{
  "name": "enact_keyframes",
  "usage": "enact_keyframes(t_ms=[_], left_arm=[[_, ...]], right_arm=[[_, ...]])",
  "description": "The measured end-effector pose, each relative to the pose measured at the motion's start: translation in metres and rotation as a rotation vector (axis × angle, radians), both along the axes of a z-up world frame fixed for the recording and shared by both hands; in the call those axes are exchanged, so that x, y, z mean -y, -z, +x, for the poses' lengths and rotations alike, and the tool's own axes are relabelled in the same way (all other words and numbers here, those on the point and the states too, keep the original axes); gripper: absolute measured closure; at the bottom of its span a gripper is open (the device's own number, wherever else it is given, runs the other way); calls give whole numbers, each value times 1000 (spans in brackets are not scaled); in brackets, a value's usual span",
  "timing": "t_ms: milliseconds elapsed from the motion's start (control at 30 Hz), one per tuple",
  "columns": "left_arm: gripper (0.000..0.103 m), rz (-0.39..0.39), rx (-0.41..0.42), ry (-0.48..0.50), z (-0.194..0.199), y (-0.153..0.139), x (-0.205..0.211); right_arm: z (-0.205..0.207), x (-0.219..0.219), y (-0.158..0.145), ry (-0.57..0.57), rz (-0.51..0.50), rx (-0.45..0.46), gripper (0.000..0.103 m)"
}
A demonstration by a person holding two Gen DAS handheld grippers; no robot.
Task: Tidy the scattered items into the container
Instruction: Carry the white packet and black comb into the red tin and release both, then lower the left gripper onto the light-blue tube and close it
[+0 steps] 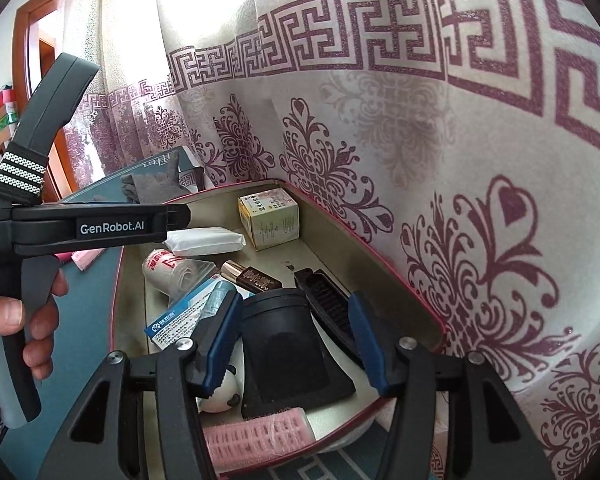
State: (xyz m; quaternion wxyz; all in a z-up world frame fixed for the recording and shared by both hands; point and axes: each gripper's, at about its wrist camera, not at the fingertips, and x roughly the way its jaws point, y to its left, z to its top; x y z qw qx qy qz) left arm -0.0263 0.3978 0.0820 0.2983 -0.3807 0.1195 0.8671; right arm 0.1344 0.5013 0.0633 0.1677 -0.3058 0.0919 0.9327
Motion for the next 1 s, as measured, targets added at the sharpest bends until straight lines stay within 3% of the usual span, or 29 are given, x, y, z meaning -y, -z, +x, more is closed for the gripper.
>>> enact_keyframes(t_ms=[300,400,567,800,1000], left_arm=[[26,-5,41,-58,-3,13,29],[15,-11,41,-98,-4,19,42],[4,56,66,-125,-7,17,67],[3,92,47,-206,-12,5,108],[3,79,61,-335,-24,18,169]], right_arm=[[4,5,-7,7,8,-24,35],[8,8,-12,12,16,-47,33],[9,18,-19,-12,19,-83,24],[7,36,-25,-56,25,-109,22],[-1,53,-22,-89,-11,-96,22]])
